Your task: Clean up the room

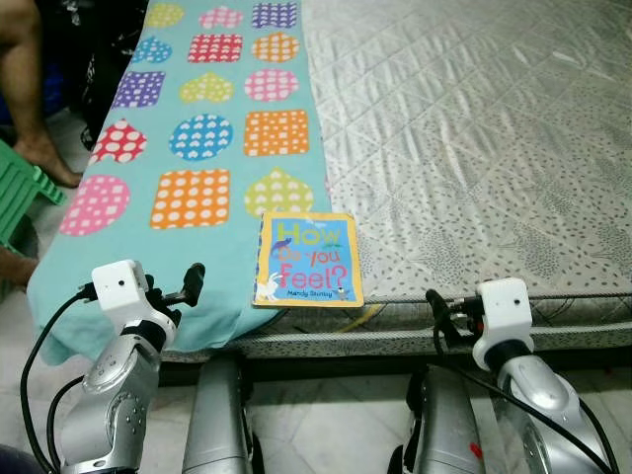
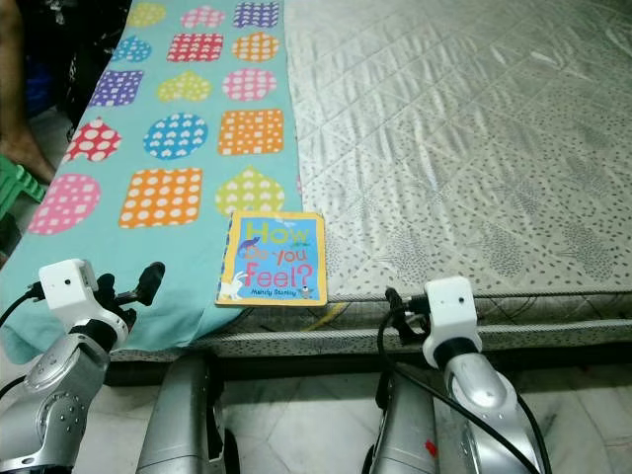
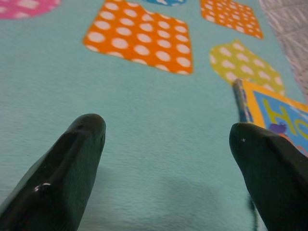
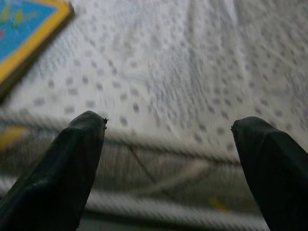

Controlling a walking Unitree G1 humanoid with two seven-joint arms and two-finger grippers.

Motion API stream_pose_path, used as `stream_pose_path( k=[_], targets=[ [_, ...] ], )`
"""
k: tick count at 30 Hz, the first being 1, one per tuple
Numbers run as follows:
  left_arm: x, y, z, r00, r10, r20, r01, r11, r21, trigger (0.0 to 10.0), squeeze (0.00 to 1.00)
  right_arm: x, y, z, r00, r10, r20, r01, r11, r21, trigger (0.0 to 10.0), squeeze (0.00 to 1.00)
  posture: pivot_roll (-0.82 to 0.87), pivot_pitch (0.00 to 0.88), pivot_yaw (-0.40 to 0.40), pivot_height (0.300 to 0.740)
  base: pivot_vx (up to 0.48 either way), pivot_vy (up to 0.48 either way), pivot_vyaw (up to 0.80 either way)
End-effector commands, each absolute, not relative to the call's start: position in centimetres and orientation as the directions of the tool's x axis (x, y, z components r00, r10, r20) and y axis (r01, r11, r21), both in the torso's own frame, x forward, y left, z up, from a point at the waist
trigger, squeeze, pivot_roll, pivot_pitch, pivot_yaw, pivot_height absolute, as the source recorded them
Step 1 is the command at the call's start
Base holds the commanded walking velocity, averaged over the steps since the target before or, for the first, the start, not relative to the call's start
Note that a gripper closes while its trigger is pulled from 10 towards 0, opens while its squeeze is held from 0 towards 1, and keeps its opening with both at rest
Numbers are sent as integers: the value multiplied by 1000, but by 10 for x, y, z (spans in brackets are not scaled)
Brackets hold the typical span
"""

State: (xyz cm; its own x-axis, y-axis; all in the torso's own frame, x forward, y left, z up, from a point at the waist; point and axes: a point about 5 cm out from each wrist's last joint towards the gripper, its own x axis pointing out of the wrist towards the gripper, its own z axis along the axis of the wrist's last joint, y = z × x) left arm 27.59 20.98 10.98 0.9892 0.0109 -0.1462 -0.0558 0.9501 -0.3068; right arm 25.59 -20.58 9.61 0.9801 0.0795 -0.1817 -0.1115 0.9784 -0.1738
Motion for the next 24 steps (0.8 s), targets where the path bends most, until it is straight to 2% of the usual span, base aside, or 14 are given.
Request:
stream_pose_path(
  k=[1, 15, 20, 24],
  targets=[
    [274, 204, 112, 989, -16, -149, -32, 949, -314, 10000, 0, 249, -210, 96, 978, 74, -195, -109, 978, -176, 10000, 0, -115, 297, -4, 524, 0, 0, 0],
    [274, 183, 119, 983, -105, -153, 45, 935, -351, 10000, 0, 215, -213, 94, 962, 68, -265, -118, 977, -180, 10000, 0, -148, 382, -20, 524, 0, 0, 0],
    [290, 185, 126, 986, -89, -142, 30, 928, -370, 10000, 0, 208, -213, 96, 957, 62, -282, -116, 977, -181, 10000, 0, -166, 402, -25, 524, 0, 0, 0],
    [304, 175, 139, 988, -122, -97, 73, 910, -407, 10000, 0, 206, -213, 97, 955, 60, -290, -117, 976, -184, 10000, 0, -169, 404, -24, 524, 0, 0, 0]
  ],
)
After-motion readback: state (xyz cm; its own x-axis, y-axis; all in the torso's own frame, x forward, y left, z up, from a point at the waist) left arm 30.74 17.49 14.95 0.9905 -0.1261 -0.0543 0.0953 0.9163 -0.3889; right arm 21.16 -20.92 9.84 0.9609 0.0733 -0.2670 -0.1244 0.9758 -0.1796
